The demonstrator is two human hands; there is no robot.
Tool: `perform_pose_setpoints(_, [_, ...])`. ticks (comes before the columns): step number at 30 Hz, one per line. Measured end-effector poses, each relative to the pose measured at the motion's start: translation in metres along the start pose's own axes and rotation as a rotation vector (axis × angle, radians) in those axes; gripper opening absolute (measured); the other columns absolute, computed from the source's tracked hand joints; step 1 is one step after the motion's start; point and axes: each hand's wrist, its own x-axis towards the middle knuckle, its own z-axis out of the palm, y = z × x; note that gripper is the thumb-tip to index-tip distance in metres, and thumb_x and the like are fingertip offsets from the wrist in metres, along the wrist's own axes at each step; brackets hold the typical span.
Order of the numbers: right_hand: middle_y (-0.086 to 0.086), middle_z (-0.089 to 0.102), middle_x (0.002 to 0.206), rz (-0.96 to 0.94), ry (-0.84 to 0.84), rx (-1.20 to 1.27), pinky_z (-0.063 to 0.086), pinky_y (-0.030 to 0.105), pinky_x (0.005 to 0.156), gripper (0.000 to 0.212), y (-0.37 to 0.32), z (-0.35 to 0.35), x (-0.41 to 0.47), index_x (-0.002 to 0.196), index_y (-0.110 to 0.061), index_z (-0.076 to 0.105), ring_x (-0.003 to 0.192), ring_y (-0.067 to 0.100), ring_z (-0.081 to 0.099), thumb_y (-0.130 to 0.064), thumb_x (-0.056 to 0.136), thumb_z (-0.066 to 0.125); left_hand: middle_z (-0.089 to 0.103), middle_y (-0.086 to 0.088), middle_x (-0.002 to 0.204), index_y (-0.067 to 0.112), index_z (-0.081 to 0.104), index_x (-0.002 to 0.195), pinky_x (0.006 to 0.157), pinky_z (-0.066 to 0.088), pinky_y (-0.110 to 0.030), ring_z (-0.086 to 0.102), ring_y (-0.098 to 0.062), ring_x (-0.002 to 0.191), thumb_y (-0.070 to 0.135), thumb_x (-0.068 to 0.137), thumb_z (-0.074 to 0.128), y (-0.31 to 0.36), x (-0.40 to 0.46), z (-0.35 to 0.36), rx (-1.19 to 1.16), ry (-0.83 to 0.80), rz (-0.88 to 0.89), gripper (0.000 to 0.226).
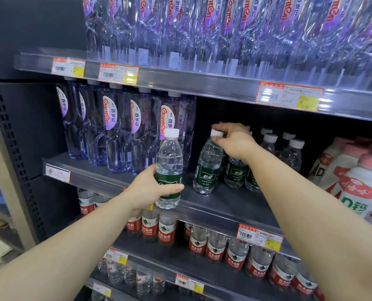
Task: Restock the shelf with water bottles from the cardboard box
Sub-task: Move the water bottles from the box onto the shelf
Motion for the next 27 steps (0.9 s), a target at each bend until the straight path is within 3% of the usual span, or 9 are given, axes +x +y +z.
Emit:
perform_pose_setpoints(5, [0.002,0.052,0.142,-0.017,0.029,-0.038,0.040,0.015,0.079,0.043,-0.003,0.005,0.000,0.137,-0.020,0.054,0.116,0.020,0.057,-0.021,0.094,0.061,0.062,0.004,0.128,0.020,0.046,0.137,0.104,0.046,-0.040,0.059,-0.018,0.114,0.048,0.065,0.087,-0.003,0.002,-0.002,0.038,0.005,-0.021,0.088])
perform_pose_setpoints(9, [0.002,0.051,0.143,-0.020,0.019,-0.064,0.040,0.018,0.083,0.043,-0.004,0.006,0.002,0.137,-0.019,0.054,0.116,0.021,0.057,-0.021,0.094,0.061,0.058,0.002,0.136,0.020,0.040,0.145,0.107,0.045,-0.044,0.057,-0.021,0.120,0.059,0.056,0.087,0.001,-0.002,-0.003,0.058,-0.009,-0.023,0.108])
perform_pose_setpoints(12, [0.003,0.050,0.143,-0.021,0.019,-0.077,0.041,0.018,0.085,0.043,-0.004,0.005,0.001,0.137,-0.018,0.055,0.118,0.021,0.056,-0.021,0.094,0.061,0.057,0.002,0.137,0.021,0.039,0.146,0.107,0.045,-0.045,0.057,-0.021,0.121,0.076,0.036,0.083,0.004,-0.006,-0.004,0.064,-0.018,-0.020,0.130])
perform_pose_setpoints(13, [0.003,0.050,0.144,-0.021,0.021,-0.079,0.040,0.018,0.086,0.043,-0.004,0.005,0.001,0.137,-0.017,0.055,0.120,0.021,0.055,-0.021,0.094,0.062,0.057,0.002,0.138,0.020,0.039,0.146,0.107,0.045,-0.045,0.056,-0.021,0.122,0.076,0.036,0.083,0.004,-0.006,-0.003,0.059,-0.021,-0.016,0.131])
perform_pose_setpoints(16, [0.004,0.049,0.145,-0.015,0.027,-0.069,0.039,0.018,0.090,0.044,-0.002,0.005,0.001,0.136,-0.015,0.055,0.124,0.021,0.053,-0.021,0.093,0.063,0.059,0.001,0.134,0.019,0.043,0.143,0.106,0.046,-0.042,0.058,-0.020,0.118,0.056,0.055,0.089,0.005,-0.008,-0.001,0.016,-0.025,-0.022,0.106])
perform_pose_setpoints(21, [0.006,0.047,0.146,-0.008,0.028,-0.082,0.040,0.023,0.099,0.046,0.000,0.004,0.001,0.137,-0.014,0.054,0.128,0.022,0.050,-0.022,0.093,0.064,0.055,0.001,0.141,0.021,0.037,0.148,0.107,0.045,-0.045,0.056,-0.022,0.124,0.082,0.024,0.081,0.002,-0.007,0.000,0.017,-0.023,-0.015,0.145])
perform_pose_setpoints(27, [0.006,0.045,0.148,-0.011,0.026,-0.082,0.037,0.025,0.106,0.046,0.003,0.005,0.001,0.137,-0.016,0.054,0.131,0.022,0.047,-0.023,0.092,0.064,0.058,0.003,0.137,0.024,0.041,0.144,0.106,0.047,-0.045,0.058,-0.021,0.122,0.082,0.027,0.081,-0.003,-0.005,-0.001,0.035,-0.034,-0.031,0.138])
